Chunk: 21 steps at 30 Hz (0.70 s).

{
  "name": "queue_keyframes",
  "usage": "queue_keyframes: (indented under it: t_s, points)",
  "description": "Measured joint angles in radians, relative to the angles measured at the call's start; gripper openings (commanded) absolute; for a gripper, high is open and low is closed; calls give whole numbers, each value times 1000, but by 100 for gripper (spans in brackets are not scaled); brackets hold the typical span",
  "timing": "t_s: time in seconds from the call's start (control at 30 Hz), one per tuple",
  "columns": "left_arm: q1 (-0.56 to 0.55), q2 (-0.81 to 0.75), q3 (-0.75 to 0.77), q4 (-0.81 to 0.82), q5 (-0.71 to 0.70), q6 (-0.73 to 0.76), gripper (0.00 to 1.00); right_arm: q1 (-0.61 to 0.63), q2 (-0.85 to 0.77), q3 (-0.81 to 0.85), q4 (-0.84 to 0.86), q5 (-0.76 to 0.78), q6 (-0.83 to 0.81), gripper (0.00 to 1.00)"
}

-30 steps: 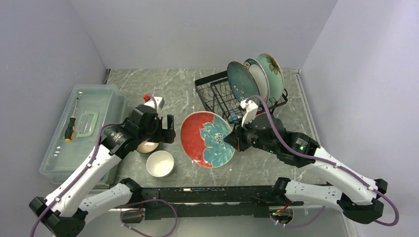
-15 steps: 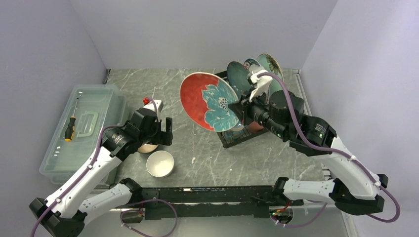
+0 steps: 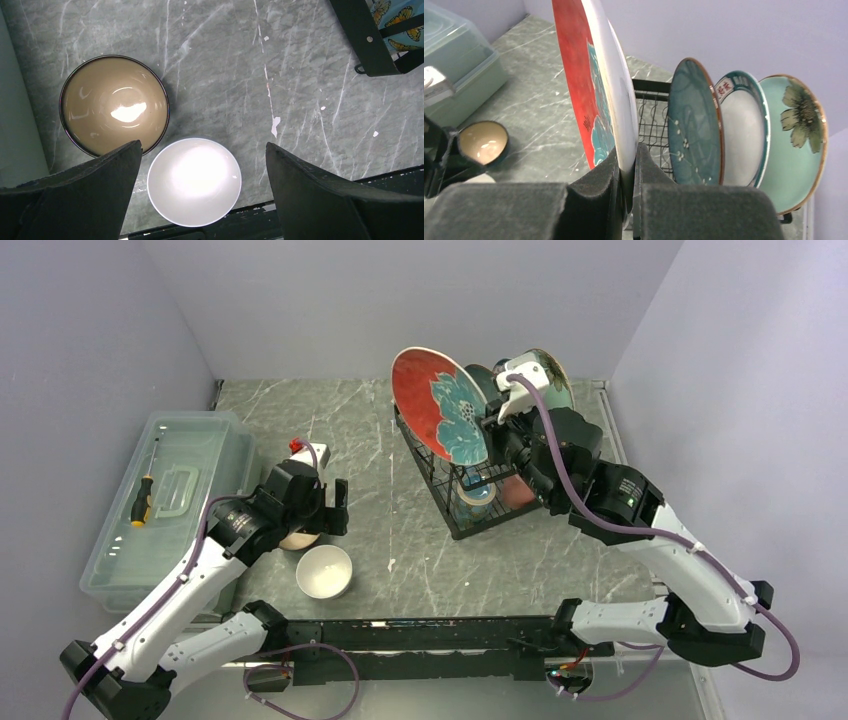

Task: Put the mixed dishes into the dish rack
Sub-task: Pick up the plate at the center of the board.

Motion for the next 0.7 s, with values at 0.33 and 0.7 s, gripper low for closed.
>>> queue_keyframes:
  t_s: [0.33,0.7]
  points:
    - [0,0,0,0,0,1,99,0,5,-12,188,148,-141,0]
    - [0,0,0,0,-1,1,100,7,4,-151,343,218,-230,0]
